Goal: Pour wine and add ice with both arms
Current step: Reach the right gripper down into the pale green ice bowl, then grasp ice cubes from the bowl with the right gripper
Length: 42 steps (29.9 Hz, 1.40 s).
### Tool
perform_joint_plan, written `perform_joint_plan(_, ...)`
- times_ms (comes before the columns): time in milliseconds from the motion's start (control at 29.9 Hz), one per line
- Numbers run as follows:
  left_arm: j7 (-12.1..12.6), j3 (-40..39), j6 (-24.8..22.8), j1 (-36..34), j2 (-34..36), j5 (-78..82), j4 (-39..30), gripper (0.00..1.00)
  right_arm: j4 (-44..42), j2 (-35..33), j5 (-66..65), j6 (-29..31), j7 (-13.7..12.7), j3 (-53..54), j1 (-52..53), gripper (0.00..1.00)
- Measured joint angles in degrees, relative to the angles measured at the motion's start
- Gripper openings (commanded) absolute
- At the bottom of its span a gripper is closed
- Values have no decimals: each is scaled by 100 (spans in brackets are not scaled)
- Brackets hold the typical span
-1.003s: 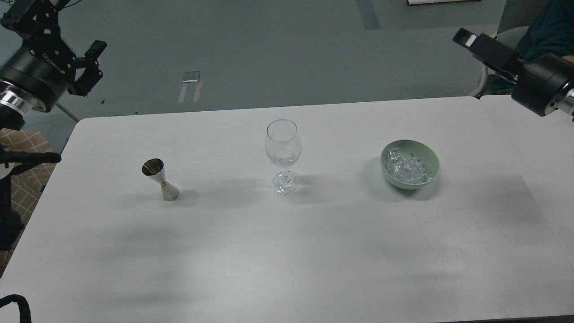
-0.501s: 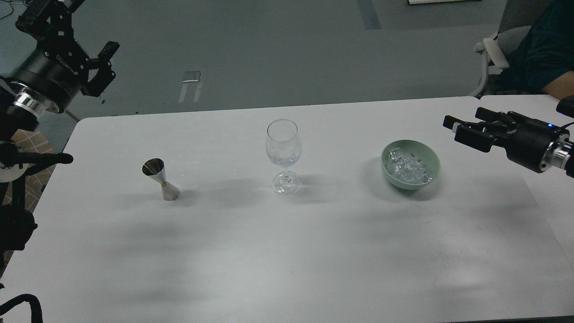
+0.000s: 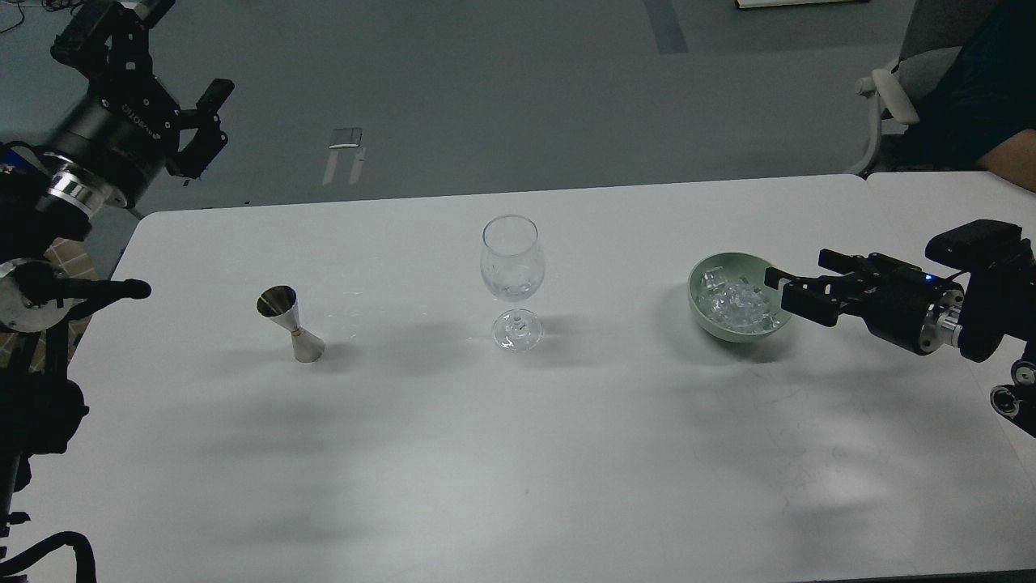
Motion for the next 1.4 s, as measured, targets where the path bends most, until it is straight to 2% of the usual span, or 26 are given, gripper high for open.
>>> perform_joint_plan(33, 0, 0, 0, 0, 0, 0, 0, 97, -25, 20, -1, 6, 0, -70, 46, 58)
perform_joint_plan(167, 0, 0, -1, 5, 0, -1, -19, 97, -152, 56, -3, 12, 3, -436, 300, 53)
perform_joint_plan(903, 0, 0, -1, 60, -69, -3, -141, 97, -969, 779, -4, 20, -18, -1142, 846, 56)
perform_joint_plan(1404, 0, 0, -2, 63, -61, -3, -141, 97, -1099, 844, 1, 101, -61, -1206, 858, 57)
